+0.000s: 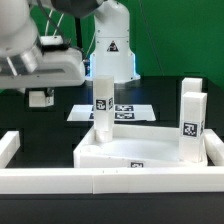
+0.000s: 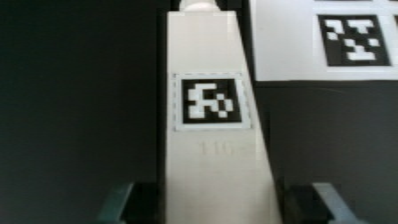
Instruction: Assemble desk
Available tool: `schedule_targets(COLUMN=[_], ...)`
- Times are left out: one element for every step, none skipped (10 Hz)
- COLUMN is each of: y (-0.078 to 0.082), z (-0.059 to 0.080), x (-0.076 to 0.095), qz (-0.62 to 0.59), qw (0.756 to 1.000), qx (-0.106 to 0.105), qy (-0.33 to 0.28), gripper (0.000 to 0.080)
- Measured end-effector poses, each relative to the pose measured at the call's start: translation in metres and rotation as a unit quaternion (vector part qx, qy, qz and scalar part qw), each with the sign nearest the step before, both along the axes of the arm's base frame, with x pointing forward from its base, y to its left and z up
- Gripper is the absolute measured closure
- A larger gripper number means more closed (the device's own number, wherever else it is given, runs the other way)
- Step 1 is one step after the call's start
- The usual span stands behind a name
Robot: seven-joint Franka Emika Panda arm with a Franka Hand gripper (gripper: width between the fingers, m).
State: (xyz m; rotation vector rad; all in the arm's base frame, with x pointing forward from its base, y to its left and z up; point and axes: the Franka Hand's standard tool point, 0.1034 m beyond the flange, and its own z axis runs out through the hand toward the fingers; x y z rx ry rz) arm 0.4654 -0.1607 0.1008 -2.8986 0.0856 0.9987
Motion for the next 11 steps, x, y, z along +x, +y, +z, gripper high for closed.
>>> schedule_targets(y=[0.017, 0.026, 0.031, 0.026, 0.024, 0.023, 0.024, 0.032, 0.046, 0.057, 0.072], z=[0.032, 0.055, 0.077, 0.079, 0.075, 0.075, 0.075, 0.072, 0.08, 0.085, 0.088], x=[0.027, 0.052, 0.068, 0.077, 0.08, 0.084, 0.086, 0.088, 0.098, 0.117, 0.132], qz=[-0.016, -0.05, -0.084, -0.076, -0.076, -0.076, -0.077, -0.084, -0.093, -0.103, -0.115], qw=[0.999, 0.997, 0.994, 0.992, 0.988, 0.981, 0.973, 0.961, 0.951, 0.935, 0.912], qx=[0.015, 0.018, 0.005, 0.003, -0.004, -0.012, -0.02, -0.032, -0.037, -0.044, -0.06], qy=[-0.024, -0.056, -0.07, -0.104, -0.134, -0.177, -0.217, -0.262, -0.292, -0.337, -0.389], gripper=[0.0509, 0.0509, 0.0509, 0.0509, 0.0509, 0.0509, 0.0509, 0.0509, 0.0509, 0.0509, 0.0509])
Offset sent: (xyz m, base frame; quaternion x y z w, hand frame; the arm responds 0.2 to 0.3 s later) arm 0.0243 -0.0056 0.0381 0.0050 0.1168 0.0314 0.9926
